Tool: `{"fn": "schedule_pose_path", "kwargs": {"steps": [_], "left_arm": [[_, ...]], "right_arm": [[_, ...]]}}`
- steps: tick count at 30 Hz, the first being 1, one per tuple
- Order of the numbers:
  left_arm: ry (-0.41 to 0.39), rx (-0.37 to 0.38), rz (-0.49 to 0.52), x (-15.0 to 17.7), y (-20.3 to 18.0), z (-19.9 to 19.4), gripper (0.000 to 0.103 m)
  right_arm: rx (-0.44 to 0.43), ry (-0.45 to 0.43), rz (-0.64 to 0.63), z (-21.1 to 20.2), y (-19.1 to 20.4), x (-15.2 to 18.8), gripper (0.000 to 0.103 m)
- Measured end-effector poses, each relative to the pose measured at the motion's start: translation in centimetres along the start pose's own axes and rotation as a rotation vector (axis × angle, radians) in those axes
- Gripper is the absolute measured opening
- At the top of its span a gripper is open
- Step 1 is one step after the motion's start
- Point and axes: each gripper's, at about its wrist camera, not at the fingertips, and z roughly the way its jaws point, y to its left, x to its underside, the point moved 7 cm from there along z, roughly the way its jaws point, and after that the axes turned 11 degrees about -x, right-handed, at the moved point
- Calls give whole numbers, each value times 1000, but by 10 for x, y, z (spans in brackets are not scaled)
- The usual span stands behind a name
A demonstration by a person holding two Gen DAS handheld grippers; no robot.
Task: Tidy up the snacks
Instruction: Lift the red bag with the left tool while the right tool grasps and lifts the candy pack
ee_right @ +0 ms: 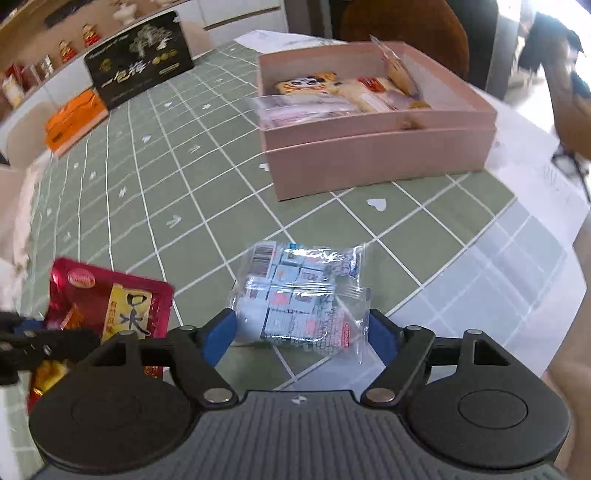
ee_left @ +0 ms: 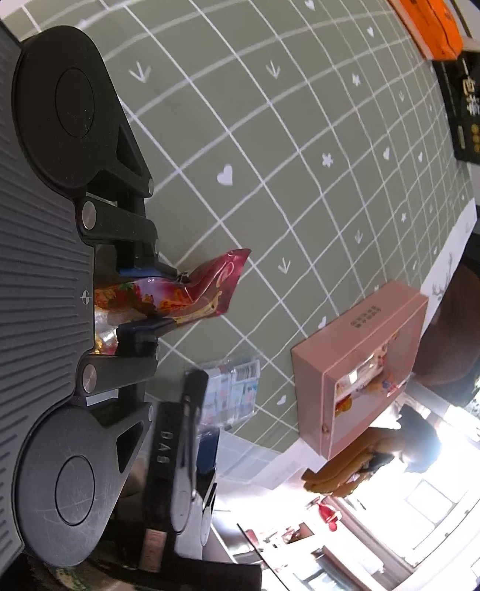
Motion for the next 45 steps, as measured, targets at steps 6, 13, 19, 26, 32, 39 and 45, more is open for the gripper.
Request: {"fn": "schedule_pose_path", "kwargs": {"steps": [6, 13, 19, 26, 32, 39, 45], "left_arm": [[9, -2, 52, -1, -18, 23, 36], [12, 9, 57, 2, -22, 23, 36], [8, 151, -25, 0, -17, 19, 30], [15, 222, -85, -3, -26, 37, 45], [54, 169, -153, 2, -10, 34, 29], [29, 43, -230, 16, 22, 15, 30], [42, -3, -161, 14, 9, 15, 31]], "right_arm": [[19, -13, -39, -1, 7, 9, 83], [52, -43, -72, -6, 13, 25, 91], [34, -37, -87, -8, 25, 34, 91], [13, -44, -118, -10, 30, 41, 91], [-42, -19, -117, -15, 26, 41, 90], [17, -92, -19, -7, 10, 14, 90], [128, -94, -101, 0, -8, 9, 88]]}}
